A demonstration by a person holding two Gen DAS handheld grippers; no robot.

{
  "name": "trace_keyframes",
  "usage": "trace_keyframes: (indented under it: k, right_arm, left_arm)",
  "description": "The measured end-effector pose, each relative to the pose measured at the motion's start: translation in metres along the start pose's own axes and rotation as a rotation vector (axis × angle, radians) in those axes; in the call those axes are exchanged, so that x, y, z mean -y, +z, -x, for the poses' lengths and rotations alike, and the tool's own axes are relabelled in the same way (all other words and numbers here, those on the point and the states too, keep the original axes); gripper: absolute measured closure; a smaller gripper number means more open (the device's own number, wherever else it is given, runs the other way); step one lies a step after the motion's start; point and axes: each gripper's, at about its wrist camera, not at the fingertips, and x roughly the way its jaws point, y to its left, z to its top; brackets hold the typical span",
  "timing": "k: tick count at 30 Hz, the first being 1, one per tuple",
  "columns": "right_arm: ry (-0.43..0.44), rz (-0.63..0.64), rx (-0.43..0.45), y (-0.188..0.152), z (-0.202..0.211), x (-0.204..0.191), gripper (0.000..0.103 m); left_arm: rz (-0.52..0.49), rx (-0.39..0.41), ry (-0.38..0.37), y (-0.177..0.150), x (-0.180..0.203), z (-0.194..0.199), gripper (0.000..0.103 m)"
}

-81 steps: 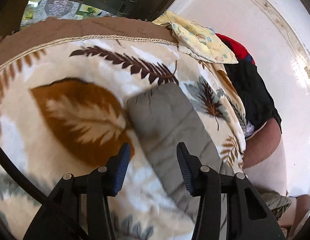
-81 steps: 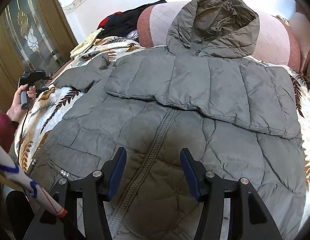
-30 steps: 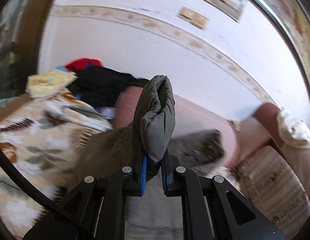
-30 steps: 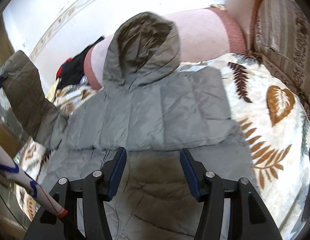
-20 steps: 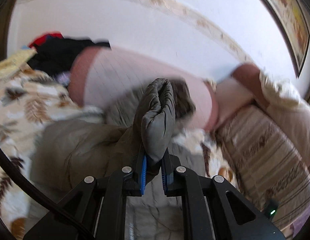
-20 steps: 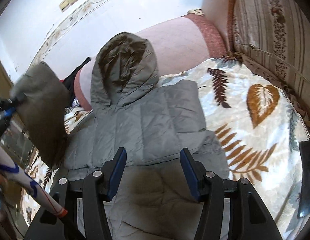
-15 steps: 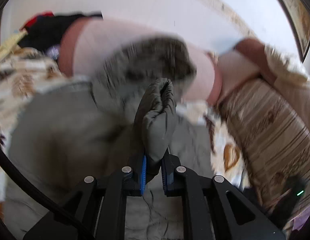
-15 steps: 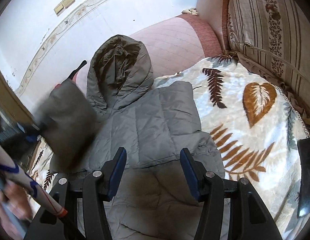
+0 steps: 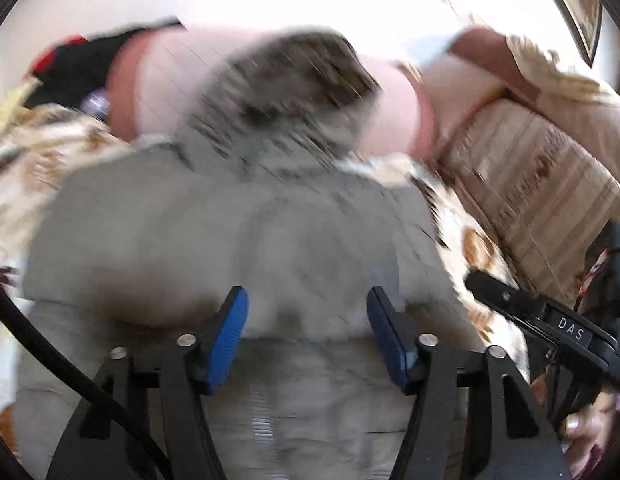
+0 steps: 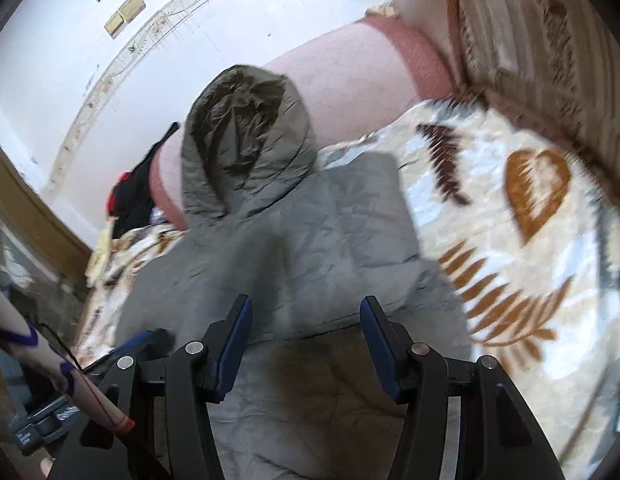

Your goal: Fold large clothes

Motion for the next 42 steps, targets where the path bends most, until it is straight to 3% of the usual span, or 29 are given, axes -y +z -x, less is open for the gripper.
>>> trace_keyframes:
  k: [4, 7, 11, 15, 16, 18, 19, 23, 26, 27, 31, 34, 36, 38, 40, 42]
  right_arm:
    - [0.105, -0.028, -0.061, -0.002, -0.023, -0.005, 0.043]
    - [0.109, -0.06, -0.092, -0.006, -0.043, -0.005, 0.041]
    - [0.082, -0.114, -0.136, -0.011, -0.066, 0.004, 0.041]
    - [0.145, -0.187, -0.178, -0.018, -0.086, 0.009, 0.039]
    - [0.153, -0.177, -0.186, -0.02, -0.089, 0.005, 0.04]
    - [0.138, -0.135, -0.166, -0.022, -0.089, -0.005, 0.062]
    - [0.121, -0.119, -0.148, -0.021, -0.086, -0.007, 0.078]
    - [0.012, -0.071, -0.036, -0.01, -0.065, -0.012, 0.083]
    - [-0.222, 0.104, 0.081, -0.003, -0.051, -0.032, 0.083]
    - [-0.244, 0.125, 0.068, -0.003, -0.054, -0.031, 0.083]
    - [-0.255, 0.102, -0.038, -0.006, -0.075, -0.017, 0.079]
    - [-0.286, 0.105, 0.039, -0.004, -0.054, -0.017, 0.059]
    - [-0.326, 0.135, 0.139, -0.004, -0.038, -0.025, 0.058]
    - [-0.32, 0.174, 0.193, -0.005, -0.031, -0.035, 0.058]
    - [-0.264, 0.212, 0.192, -0.005, -0.037, -0.046, 0.058]
    - [-0.249, 0.254, 0.135, -0.008, -0.055, -0.052, 0.059]
  left_arm:
    - [0.1, 0.13, 0.17, 0.01, -0.07, 0.025, 0.033]
    - [0.21, 0.172, 0.289, 0.012, -0.123, 0.028, 0.033]
    - [0.345, 0.139, 0.282, 0.009, -0.174, 0.02, 0.033]
    - [0.422, 0.116, 0.228, 0.002, -0.194, 0.011, 0.033]
    - [0.416, 0.106, 0.221, 0.0, -0.193, 0.006, 0.033]
    - [0.379, 0.08, 0.224, 0.002, -0.185, -0.004, 0.033]
    - [0.36, 0.073, 0.228, 0.002, -0.181, -0.007, 0.033]
    - [0.193, 0.012, 0.351, 0.0, -0.152, -0.029, 0.033]
    - [0.125, -0.031, 0.392, -0.007, -0.139, -0.045, 0.032]
    - [0.113, -0.032, 0.412, -0.009, -0.137, -0.047, 0.031]
    - [0.098, -0.026, 0.436, -0.011, -0.134, -0.046, 0.031]
    - [0.098, 0.047, 0.433, -0.009, -0.128, -0.028, 0.031]
    - [0.057, 0.122, 0.42, -0.008, -0.115, -0.016, 0.031]
    - [0.009, 0.136, 0.379, -0.008, -0.1, -0.017, 0.031]
    - [-0.041, 0.117, 0.353, -0.011, -0.089, -0.028, 0.031]
    - [-0.072, 0.079, 0.361, -0.015, -0.083, -0.043, 0.031]
